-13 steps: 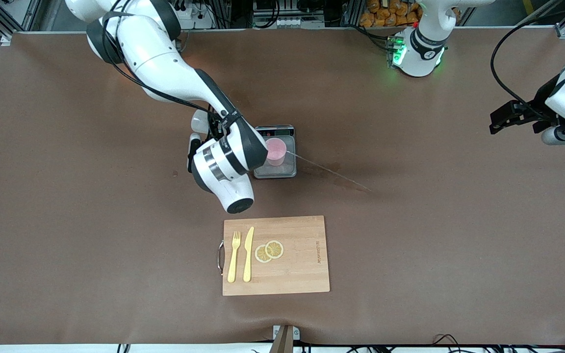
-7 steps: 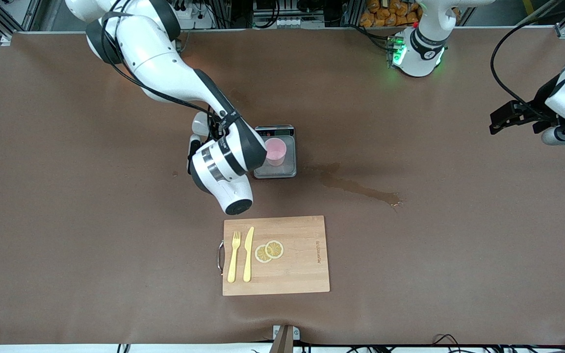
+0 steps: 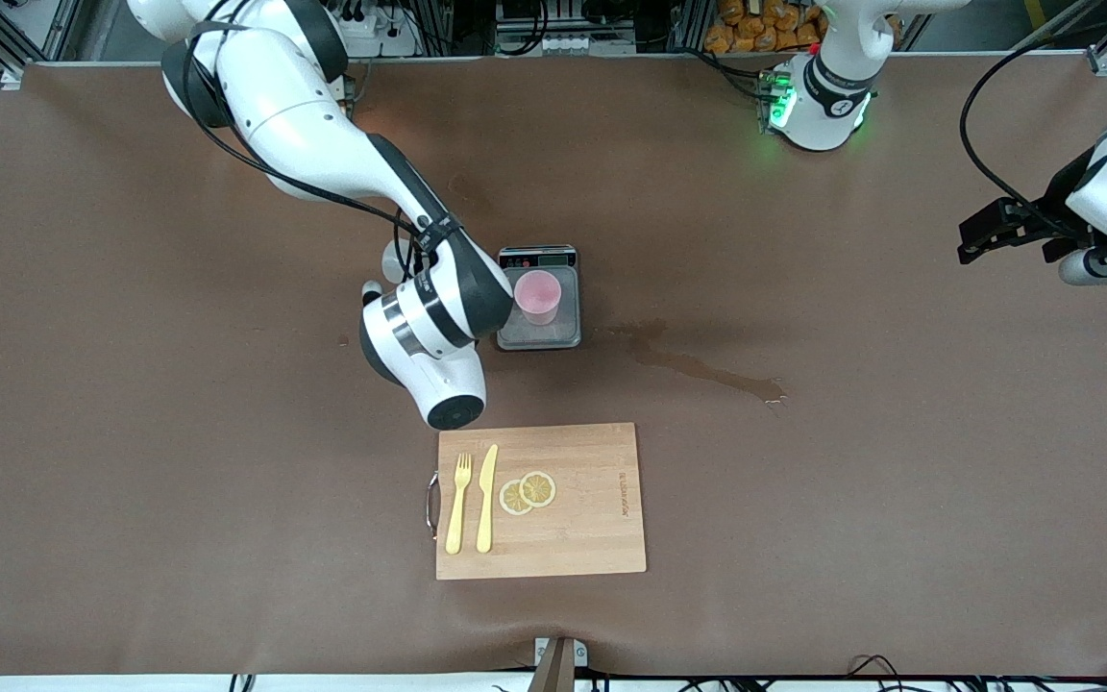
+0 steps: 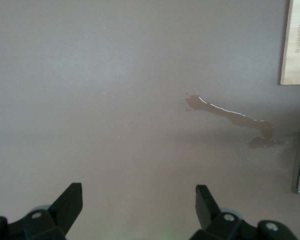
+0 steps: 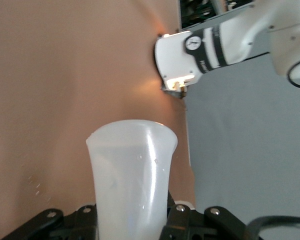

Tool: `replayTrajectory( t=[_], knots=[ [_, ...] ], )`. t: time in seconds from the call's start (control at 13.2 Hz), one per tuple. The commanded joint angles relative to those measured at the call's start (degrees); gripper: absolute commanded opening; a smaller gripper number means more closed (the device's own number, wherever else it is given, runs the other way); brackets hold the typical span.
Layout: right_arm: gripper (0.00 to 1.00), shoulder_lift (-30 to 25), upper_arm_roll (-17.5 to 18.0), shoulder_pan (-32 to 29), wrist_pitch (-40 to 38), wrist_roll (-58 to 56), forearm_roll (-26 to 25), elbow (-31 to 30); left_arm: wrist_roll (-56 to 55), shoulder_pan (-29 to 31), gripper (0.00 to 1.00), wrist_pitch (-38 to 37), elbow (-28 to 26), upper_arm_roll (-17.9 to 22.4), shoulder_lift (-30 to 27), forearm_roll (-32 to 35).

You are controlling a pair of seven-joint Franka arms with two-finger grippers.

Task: Add sauce to pink cup with both arms
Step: 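Move the bottle back from the cup with the right gripper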

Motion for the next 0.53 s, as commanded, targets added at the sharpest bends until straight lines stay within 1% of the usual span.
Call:
replayTrajectory(
  t=[0.0,0.23,0.45],
  knots=[
    [0.21,-1.5,1.1,-2.3,1.6,-6.4,0.1,0.1,0.2,-0.2,1.00,0.9,-1.2,0.2,-1.1,-1.3],
    [0.21,-3.2,1.0,-5.4,4.3,-16.9,-0.1,-1.0,0.2,-0.2,1.00,1.3,-1.1,0.1,-1.0,-1.4],
    [0.24,-4.4,0.9,-9.6,4.5,-26.6,-0.4,-1.3,0.2,-0.2,1.00,1.3,-1.1,0.2,-1.0,-1.3]
  ],
)
